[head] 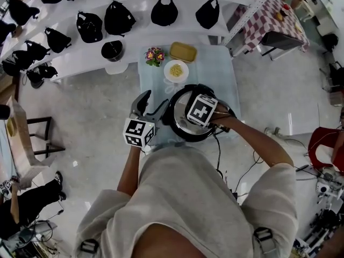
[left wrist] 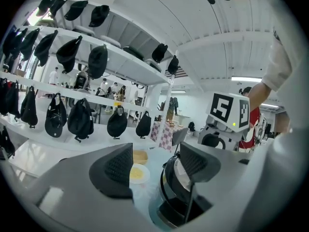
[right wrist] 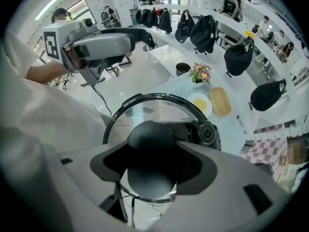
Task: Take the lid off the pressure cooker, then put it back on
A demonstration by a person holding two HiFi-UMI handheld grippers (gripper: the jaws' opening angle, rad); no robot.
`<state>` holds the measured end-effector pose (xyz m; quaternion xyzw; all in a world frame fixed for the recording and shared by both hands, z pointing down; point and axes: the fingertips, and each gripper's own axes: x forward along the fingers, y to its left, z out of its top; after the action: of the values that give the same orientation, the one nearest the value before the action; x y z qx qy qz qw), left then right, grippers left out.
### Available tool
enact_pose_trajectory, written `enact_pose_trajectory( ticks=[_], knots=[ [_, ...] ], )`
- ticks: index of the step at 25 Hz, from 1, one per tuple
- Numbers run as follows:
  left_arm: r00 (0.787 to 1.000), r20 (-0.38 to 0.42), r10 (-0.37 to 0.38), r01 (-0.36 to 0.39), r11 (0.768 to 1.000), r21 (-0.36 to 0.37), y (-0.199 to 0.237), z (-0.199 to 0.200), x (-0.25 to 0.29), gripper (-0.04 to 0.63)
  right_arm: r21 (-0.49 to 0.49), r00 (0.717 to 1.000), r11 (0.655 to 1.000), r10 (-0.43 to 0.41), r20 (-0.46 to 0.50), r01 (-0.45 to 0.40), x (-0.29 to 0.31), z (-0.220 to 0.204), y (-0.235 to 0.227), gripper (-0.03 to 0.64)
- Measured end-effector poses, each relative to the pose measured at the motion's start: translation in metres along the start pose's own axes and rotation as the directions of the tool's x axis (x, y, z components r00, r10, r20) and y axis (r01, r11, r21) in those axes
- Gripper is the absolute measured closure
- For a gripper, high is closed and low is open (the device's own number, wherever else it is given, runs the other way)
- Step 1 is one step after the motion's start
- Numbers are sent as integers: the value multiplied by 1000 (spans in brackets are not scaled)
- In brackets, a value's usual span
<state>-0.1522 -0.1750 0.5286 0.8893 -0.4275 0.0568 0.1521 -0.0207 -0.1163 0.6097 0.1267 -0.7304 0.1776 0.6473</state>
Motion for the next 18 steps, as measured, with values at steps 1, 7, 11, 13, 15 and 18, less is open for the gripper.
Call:
enact_pose_trajectory(
  ticks=[1,7,11,13,15,18],
  knots=[
    [1000,2,2,-2,1000,1,1,1,-1,290,-9,1000,1000,-7,-7,7,-5,-1,0,347],
    [1000,6,-13,13,1000,8,-5,4,3,291,-47,999,999,-7,35,8,-24,1,4,347],
    [999,1,-47,47,999,22,-15,7,13,292,0,999,1000,1,46,-1,-31,-15,0,347],
    [998,-2,-67,67,997,27,-22,8,19,292,28,998,1000,-13,57,12,-37,-25,-6,347],
    [995,-7,-95,95,995,34,-33,8,27,293,70,998,997,-29,60,25,-44,-41,-13,347],
    [988,-22,-155,156,987,47,-54,8,43,293,170,997,985,-53,63,42,-53,-73,-21,346]
  ],
)
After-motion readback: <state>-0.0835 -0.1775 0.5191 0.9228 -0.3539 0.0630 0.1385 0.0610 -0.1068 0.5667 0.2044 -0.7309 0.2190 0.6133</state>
